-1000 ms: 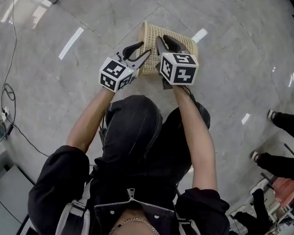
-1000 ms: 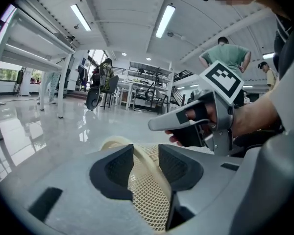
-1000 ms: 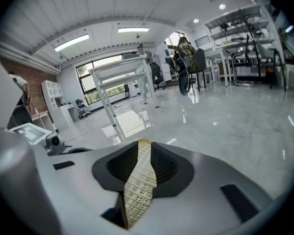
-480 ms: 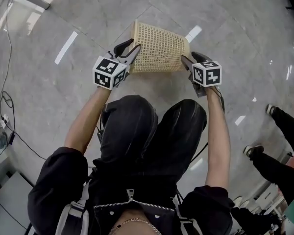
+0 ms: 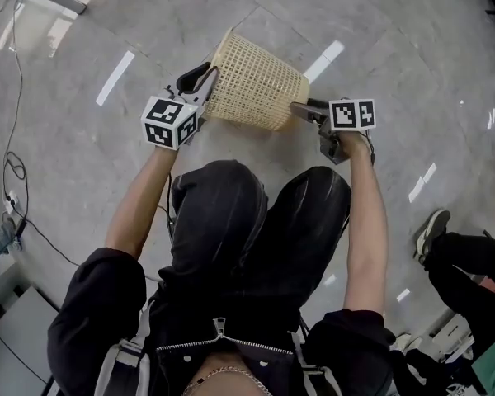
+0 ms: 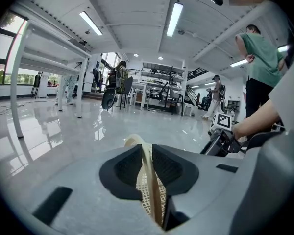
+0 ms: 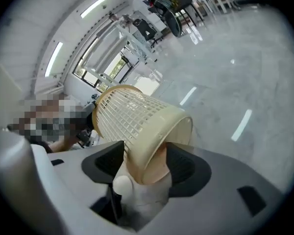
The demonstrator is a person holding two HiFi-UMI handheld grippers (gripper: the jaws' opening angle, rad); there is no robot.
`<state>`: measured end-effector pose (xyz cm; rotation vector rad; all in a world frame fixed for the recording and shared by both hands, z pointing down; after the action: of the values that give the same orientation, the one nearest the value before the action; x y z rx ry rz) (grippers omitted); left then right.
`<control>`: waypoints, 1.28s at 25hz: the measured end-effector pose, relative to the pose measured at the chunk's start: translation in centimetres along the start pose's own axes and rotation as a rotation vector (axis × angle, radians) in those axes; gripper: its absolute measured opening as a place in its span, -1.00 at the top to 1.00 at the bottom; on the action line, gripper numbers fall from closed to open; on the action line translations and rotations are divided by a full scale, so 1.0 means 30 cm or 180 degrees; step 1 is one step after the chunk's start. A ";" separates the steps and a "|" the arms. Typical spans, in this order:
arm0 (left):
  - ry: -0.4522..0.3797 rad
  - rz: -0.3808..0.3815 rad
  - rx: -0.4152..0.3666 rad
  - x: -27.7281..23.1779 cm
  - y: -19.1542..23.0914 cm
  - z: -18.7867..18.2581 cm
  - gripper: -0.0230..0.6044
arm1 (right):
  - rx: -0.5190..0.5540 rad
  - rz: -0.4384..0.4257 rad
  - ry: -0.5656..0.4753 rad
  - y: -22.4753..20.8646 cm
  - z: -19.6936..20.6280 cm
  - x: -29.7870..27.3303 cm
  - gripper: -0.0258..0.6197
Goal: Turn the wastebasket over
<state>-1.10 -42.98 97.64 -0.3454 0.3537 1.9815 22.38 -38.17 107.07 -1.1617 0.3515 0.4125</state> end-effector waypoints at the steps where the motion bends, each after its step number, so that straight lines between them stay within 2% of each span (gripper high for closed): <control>1: 0.0006 -0.0004 0.0018 0.001 0.005 -0.001 0.73 | -0.0063 -0.0076 -0.0015 0.007 0.001 -0.011 0.08; 3: 0.0009 -0.0015 0.0027 -0.001 0.010 -0.003 0.74 | 0.0014 -0.0025 -0.0076 0.009 -0.014 -0.017 0.08; 11: -0.0044 0.0031 0.0106 -0.040 -0.016 -0.021 0.74 | 0.0640 0.0568 -0.0420 0.050 -0.132 0.110 0.08; 15: -0.0031 0.0205 0.0166 -0.089 -0.084 -0.023 0.71 | 0.0844 0.0871 -0.1001 0.119 -0.235 0.266 0.08; 18: 0.0087 0.0369 0.0145 -0.133 -0.152 0.004 0.68 | 0.1180 0.1273 -0.1253 0.179 -0.303 0.376 0.08; 21: 0.0290 0.0524 0.0117 -0.166 -0.195 0.063 0.66 | 0.1585 0.1619 -0.1269 0.254 -0.352 0.425 0.12; 23: 0.0419 0.0600 0.0096 -0.184 -0.213 0.115 0.63 | 0.1762 0.1786 -0.1218 0.280 -0.372 0.428 0.25; 27: 0.0477 0.0577 0.0178 -0.182 -0.196 0.173 0.62 | 0.1927 0.1884 -0.1208 0.297 -0.382 0.382 0.26; 32: 0.0339 0.0416 -0.0084 -0.151 -0.144 0.140 0.63 | 0.2033 0.1859 -0.1238 0.327 -0.403 0.333 0.26</control>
<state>4.33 -43.27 102.85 -0.4559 0.4275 2.1020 25.68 -44.81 90.11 -0.3226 0.4355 0.9407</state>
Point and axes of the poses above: the fingertips, and each gripper's own axes: x backward along the fingers, y to its left, z out of its underside, the point moved 2 cm from there along x, backward along the fingers, and after that the axes turned 13 degrees about -z, right-handed, at the moved point
